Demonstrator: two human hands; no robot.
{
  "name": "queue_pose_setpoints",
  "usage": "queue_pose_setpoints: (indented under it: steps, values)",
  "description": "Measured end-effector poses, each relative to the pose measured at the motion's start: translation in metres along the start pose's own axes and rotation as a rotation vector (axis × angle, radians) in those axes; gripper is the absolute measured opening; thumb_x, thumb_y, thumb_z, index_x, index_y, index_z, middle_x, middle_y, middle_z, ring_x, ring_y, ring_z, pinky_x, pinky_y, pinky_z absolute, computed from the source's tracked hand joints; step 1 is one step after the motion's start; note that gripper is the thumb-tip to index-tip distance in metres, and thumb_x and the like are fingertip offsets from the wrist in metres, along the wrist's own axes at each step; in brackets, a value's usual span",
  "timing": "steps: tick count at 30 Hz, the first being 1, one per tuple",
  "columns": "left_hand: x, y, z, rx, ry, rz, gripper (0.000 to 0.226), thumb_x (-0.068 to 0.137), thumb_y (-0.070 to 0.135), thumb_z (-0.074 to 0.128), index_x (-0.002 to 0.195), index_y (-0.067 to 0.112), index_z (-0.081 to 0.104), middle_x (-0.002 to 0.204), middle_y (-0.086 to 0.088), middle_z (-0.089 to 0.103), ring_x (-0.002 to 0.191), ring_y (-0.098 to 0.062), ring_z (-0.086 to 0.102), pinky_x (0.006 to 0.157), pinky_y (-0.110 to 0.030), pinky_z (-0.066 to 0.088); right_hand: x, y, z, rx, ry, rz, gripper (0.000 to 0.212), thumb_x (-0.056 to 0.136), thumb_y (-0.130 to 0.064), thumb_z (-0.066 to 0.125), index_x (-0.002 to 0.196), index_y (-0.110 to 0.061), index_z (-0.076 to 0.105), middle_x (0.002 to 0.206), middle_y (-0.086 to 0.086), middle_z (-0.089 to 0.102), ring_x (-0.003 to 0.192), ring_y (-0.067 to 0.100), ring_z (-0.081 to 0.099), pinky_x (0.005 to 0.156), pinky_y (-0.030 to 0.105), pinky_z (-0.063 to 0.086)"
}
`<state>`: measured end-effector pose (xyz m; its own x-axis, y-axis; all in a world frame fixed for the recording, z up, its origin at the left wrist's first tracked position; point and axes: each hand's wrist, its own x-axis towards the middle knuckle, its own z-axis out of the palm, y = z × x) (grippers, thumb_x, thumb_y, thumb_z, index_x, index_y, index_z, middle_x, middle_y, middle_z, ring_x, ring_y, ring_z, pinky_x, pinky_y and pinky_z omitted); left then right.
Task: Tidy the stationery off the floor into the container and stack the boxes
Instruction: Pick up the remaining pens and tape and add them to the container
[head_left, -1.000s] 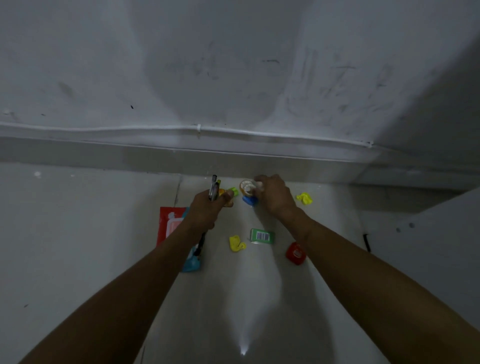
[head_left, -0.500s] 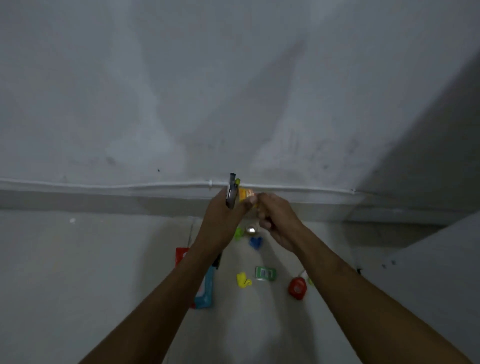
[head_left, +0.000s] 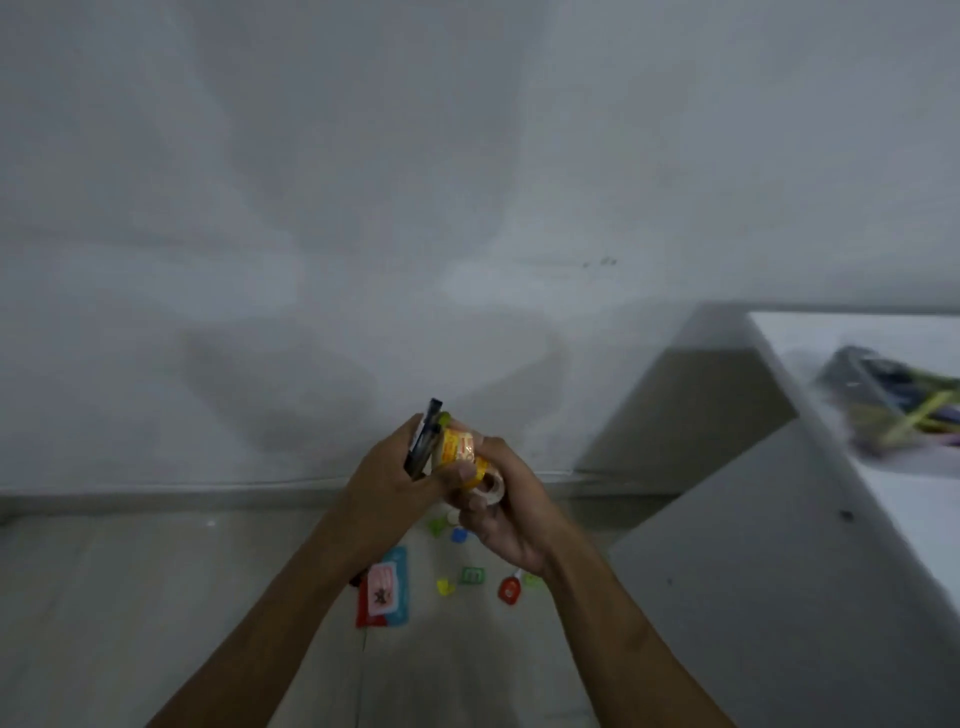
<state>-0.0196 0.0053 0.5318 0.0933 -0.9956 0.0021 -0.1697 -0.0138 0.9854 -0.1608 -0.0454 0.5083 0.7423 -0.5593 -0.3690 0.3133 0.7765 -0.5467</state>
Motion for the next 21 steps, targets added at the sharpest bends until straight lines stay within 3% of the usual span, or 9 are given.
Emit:
queue_pose_setpoints:
  steps: [4, 9, 13, 16, 21]
  values:
    - [-0.028, 0.107, -0.018, -0.040, -0.072, -0.027, 0.029, 0.074, 0.040, 0.069, 0.100, 0.029, 0.063, 0.095, 0.014, 0.071, 0.082, 0.001, 0.066, 0.065, -0.007, 0.047, -0.065, -0.041, 0.080, -0.017, -0.030, -0.014, 0.039, 0.091, -0.036, 0.054, 0.128, -0.023, 0.058, 0.073, -0.001, 0.059, 0.046, 0.003, 0.046, 0.036, 0.014, 0.038]
    - [-0.056, 0.208, -0.034, -0.039, -0.147, -0.085, 0.040, 0.074, 0.037, 0.069, 0.106, 0.015, 0.062, 0.099, -0.002, 0.071, 0.086, -0.005, 0.065, 0.072, -0.012, 0.050, -0.129, -0.075, 0.164, -0.112, 0.004, -0.035, 0.050, 0.089, -0.041, 0.055, 0.133, -0.017, 0.050, 0.072, -0.005, 0.051, 0.048, 0.000, 0.037, 0.035, 0.010, 0.033]
    - [-0.071, 0.265, -0.043, 0.026, -0.260, -0.122, 0.032, 0.081, 0.027, 0.071, 0.110, 0.019, 0.060, 0.103, 0.002, 0.070, 0.093, -0.009, 0.066, 0.079, -0.022, 0.053, -0.171, -0.090, 0.214, -0.159, 0.033, -0.028, 0.053, 0.085, -0.043, 0.065, 0.129, -0.016, 0.050, 0.069, -0.007, 0.049, 0.045, 0.001, 0.036, 0.034, 0.010, 0.029]
    - [-0.078, 0.294, -0.037, 0.136, -0.354, -0.077, 0.030, 0.082, 0.028, 0.071, 0.107, 0.017, 0.058, 0.099, -0.005, 0.068, 0.091, -0.022, 0.065, 0.079, -0.039, 0.051, -0.201, -0.095, 0.231, -0.158, 0.124, -0.054, 0.044, 0.083, -0.043, 0.067, 0.117, -0.018, 0.055, 0.065, -0.007, 0.049, 0.044, 0.000, 0.034, 0.032, 0.010, 0.026]
    - [-0.088, 0.321, 0.002, 0.231, -0.561, 0.066, 0.027, 0.082, 0.032, 0.071, 0.102, 0.031, 0.053, 0.090, 0.004, 0.063, 0.083, -0.019, 0.062, 0.072, -0.032, 0.049, -0.264, -0.099, 0.217, -0.118, 0.184, -0.086, 0.030, 0.077, -0.041, 0.075, 0.099, -0.020, 0.068, 0.067, -0.004, 0.050, 0.046, 0.000, 0.036, 0.032, 0.009, 0.027]
